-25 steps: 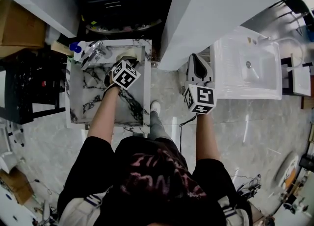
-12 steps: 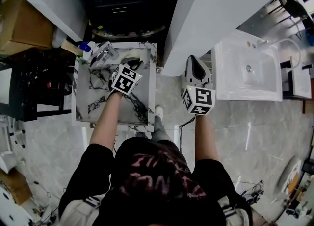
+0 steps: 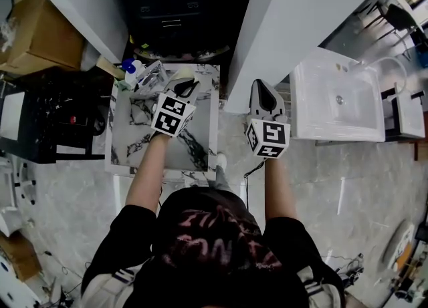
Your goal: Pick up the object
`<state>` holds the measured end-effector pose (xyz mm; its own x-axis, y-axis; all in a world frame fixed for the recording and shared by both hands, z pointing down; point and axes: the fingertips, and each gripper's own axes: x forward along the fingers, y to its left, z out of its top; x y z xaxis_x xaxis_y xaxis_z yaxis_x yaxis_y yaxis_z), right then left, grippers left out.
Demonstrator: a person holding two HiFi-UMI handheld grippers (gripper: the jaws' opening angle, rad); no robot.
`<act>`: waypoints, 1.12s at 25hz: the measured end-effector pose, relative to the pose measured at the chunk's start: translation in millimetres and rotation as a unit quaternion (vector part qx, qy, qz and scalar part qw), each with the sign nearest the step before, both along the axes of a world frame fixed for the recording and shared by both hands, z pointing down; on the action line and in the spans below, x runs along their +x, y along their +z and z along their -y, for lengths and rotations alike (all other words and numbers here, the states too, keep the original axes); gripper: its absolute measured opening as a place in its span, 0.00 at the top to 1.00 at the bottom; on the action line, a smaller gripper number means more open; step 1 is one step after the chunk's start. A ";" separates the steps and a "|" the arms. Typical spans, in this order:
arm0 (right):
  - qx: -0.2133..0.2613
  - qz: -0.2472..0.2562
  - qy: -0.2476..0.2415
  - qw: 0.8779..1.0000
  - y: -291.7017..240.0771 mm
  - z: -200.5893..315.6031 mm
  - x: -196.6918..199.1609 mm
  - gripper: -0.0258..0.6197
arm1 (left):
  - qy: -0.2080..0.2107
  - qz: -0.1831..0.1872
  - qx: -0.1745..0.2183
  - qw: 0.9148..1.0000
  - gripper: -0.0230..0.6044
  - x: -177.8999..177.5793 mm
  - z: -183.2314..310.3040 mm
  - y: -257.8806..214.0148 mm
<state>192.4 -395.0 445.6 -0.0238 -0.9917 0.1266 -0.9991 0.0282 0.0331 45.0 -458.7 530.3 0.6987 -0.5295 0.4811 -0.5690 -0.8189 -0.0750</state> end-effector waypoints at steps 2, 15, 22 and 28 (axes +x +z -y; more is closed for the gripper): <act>0.004 -0.001 -0.001 1.000 -4.8 -1.4 -4.1 0.94 | -0.012 -0.014 0.007 1.000 0.90 -7.1 -1.5 -12.0; 0.020 -0.012 -0.014 1.000 -33.4 -10.3 -32.2 0.94 | -0.040 -0.088 0.074 0.993 0.90 -29.3 -24.8 -88.9; 0.027 -0.020 -0.014 0.999 -44.9 -14.8 -38.6 0.94 | -0.048 -0.110 0.094 0.988 0.90 -39.2 -31.6 -112.1; 0.035 -0.026 -0.014 0.999 -54.4 -19.9 -42.6 0.94 | -0.053 -0.125 0.103 0.985 0.90 -45.3 -36.0 -127.0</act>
<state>149.8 -375.2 391.1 -0.0466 -0.9972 0.0591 -0.9949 0.0517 0.0871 -0.3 -422.7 403.3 0.7180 -0.6737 0.1749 -0.6716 -0.7366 -0.0802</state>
